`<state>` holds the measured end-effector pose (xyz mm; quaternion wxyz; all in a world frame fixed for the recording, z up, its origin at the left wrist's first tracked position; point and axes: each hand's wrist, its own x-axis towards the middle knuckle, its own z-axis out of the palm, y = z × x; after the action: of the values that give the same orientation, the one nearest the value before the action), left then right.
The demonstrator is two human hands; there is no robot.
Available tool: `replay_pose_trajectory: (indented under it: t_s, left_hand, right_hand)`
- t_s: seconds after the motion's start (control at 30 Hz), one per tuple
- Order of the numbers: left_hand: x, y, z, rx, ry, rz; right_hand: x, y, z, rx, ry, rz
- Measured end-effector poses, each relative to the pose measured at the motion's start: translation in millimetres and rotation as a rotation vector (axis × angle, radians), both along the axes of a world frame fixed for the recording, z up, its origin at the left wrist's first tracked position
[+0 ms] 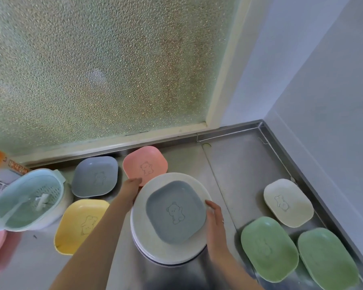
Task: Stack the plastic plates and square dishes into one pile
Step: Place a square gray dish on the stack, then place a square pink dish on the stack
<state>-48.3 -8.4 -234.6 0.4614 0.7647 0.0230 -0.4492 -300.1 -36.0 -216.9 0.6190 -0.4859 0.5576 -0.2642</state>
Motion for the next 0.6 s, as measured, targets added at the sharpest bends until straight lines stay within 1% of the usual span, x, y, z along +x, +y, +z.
replay_pose_trajectory:
  t_s: [0.07, 0.17, 0.23, 0.27, 0.33, 0.4, 0.5, 0.6]
  left_hand:
    - [2, -3, -5, 0.014, 0.011, 0.06]
    - [5, -5, -13, 0.11, -0.114, 0.16]
    - [8, -5, -12, 0.16, -0.157, 0.229]
    - [11, -4, -12, 0.181, -0.198, 0.223]
    - [15, -3, -12, 0.24, -0.282, 0.143]
    - [16, -2, -13, 0.269, -0.292, 0.124]
    - [13, -5, -13, 0.233, -0.251, 0.231]
    - [12, -6, -5, 0.082, -0.17, 0.404]
  right_hand:
    - [-1, 2, 0, -0.003, -0.005, 0.018]
    - [-1, 2, 2, 0.002, 0.002, 0.033]
    - [-1, 1, 2, 0.004, 0.009, 0.041]
    - [-1, 1, 2, 0.002, 0.015, 0.047]
    - [-2, 1, 1, -0.007, 0.024, 0.056]
    - [-2, 1, 1, -0.005, 0.029, 0.048]
    - [-2, 2, 1, -0.014, 0.031, 0.052]
    - [-1, 4, 0, -0.027, 0.027, 0.039]
